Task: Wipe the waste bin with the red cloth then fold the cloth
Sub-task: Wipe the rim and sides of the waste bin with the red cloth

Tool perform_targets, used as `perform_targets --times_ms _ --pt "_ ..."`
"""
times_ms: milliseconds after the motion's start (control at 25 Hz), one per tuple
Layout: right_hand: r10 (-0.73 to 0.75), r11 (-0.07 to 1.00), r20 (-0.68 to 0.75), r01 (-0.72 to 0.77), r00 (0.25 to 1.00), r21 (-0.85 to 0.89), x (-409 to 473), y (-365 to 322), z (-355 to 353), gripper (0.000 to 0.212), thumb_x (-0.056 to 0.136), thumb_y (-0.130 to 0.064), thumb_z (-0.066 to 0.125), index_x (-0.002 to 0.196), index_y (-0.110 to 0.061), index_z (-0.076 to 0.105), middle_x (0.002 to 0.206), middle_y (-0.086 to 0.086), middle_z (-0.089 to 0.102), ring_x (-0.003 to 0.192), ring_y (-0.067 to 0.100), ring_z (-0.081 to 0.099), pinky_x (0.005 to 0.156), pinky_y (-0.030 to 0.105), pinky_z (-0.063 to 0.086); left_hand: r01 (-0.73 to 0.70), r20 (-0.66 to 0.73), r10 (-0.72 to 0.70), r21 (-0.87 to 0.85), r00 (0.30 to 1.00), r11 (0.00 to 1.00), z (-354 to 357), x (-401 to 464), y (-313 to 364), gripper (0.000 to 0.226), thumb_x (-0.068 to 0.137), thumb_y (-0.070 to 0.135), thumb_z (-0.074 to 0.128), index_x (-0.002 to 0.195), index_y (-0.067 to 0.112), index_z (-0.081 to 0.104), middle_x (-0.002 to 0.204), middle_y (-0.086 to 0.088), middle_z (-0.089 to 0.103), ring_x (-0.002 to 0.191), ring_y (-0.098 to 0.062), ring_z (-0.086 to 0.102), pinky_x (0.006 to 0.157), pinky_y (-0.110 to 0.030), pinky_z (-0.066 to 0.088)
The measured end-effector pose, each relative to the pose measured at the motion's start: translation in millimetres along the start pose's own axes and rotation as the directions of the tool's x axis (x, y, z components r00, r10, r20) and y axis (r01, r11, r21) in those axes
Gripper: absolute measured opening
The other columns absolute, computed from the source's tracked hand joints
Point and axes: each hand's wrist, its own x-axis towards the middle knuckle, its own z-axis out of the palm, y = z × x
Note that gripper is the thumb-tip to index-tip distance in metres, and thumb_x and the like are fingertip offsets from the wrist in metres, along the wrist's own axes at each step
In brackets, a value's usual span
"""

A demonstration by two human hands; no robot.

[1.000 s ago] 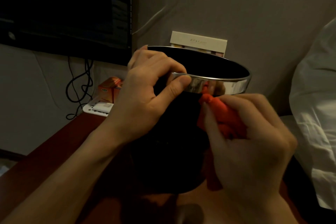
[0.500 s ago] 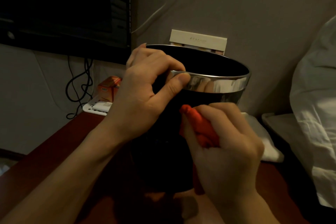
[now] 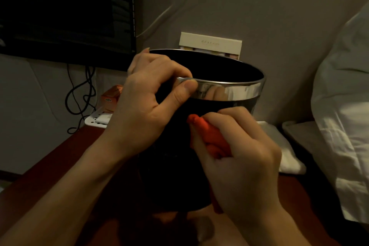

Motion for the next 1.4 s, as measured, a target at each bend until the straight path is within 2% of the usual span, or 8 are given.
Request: perform_targets --times_ms 200,440,600,800,960,1160,1280,1400 --pt "0.033 0.999 -0.109 -0.034 0.993 -0.002 6 5 -10 0.013 0.091 -0.021 0.076 0.093 -0.008 0.076 0.093 0.001 0.067 0.081 0.01 0.06 0.071 0.017 0.048 0.004 -0.001 -0.004 -0.001 1.0 1.0 0 0 1 0.011 0.091 0.035 0.053 0.091 0.026 0.059 0.088 0.005 0.06 0.102 -0.014 0.051 0.105 -0.025 0.024" --pt "0.022 1.0 -0.045 -0.022 0.999 0.008 -1 0 0 0.014 0.091 -0.023 0.075 0.093 -0.009 0.076 0.092 0.0 0.067 0.079 0.009 0.06 0.071 0.014 0.047 -0.007 0.001 0.007 -0.009 1.0 1.0 -1 0 0 0.011 0.09 0.036 0.052 0.091 0.027 0.058 0.089 0.008 0.06 0.104 -0.011 0.051 0.11 -0.037 0.024" --pt "0.052 0.999 -0.104 -0.053 0.993 -0.011 8 5 -11 0.015 0.091 -0.022 0.075 0.094 -0.008 0.075 0.094 0.0 0.066 0.081 0.013 0.061 0.074 0.013 0.046 -0.002 0.003 0.002 -0.016 1.0 1.0 0 -1 0 0.009 0.09 0.035 0.052 0.091 0.027 0.057 0.089 0.009 0.059 0.105 -0.009 0.05 0.11 -0.036 0.023" --pt "0.03 1.0 0.005 -0.03 1.0 0.004 1 -1 -1 0.016 0.091 -0.026 0.074 0.094 -0.011 0.075 0.093 -0.002 0.066 0.08 0.007 0.058 0.072 0.01 0.045 0.004 0.0 -0.004 -0.006 1.0 1.0 0 -1 0 0.013 0.09 0.036 0.051 0.091 0.025 0.058 0.088 0.005 0.06 0.102 -0.013 0.051 0.108 -0.034 0.026" --pt "0.046 0.999 -0.097 -0.047 0.994 -0.013 12 6 -16 0.014 0.09 -0.022 0.076 0.093 -0.008 0.075 0.094 -0.004 0.062 0.081 0.007 0.057 0.074 0.009 0.044 0.012 0.015 -0.012 -0.006 1.0 1.0 0 0 -1 0.011 0.091 0.036 0.051 0.091 0.027 0.057 0.088 0.004 0.059 0.102 -0.014 0.051 0.106 -0.029 0.026" --pt "0.035 0.999 0.025 -0.035 0.999 -0.006 1 -4 -2 0.014 0.091 -0.026 0.074 0.094 -0.012 0.074 0.094 -0.003 0.065 0.081 0.008 0.058 0.071 0.011 0.045 0.002 0.007 -0.002 0.0 1.0 1.0 -1 -1 -1 0.013 0.091 0.036 0.051 0.091 0.025 0.058 0.088 0.002 0.06 0.102 -0.014 0.051 0.107 -0.033 0.026" --pt "0.042 0.999 -0.032 -0.042 0.999 0.007 6 1 -7 0.013 0.092 -0.024 0.074 0.094 -0.011 0.074 0.094 -0.002 0.066 0.082 0.009 0.06 0.072 0.013 0.046 0.0 0.004 0.0 -0.004 1.0 1.0 -1 -1 -1 0.013 0.091 0.035 0.052 0.092 0.024 0.058 0.088 0.001 0.06 0.102 -0.013 0.051 0.107 -0.036 0.029" --pt "0.062 0.998 -0.081 -0.06 0.995 0.019 9 3 -12 0.016 0.092 -0.023 0.073 0.096 -0.008 0.074 0.097 -0.005 0.062 0.084 0.009 0.06 0.077 0.008 0.045 -0.002 0.0 0.002 -0.007 1.0 1.0 -1 -1 -2 0.013 0.091 0.035 0.052 0.091 0.024 0.059 0.088 0.003 0.06 0.102 -0.013 0.052 0.109 -0.034 0.025"
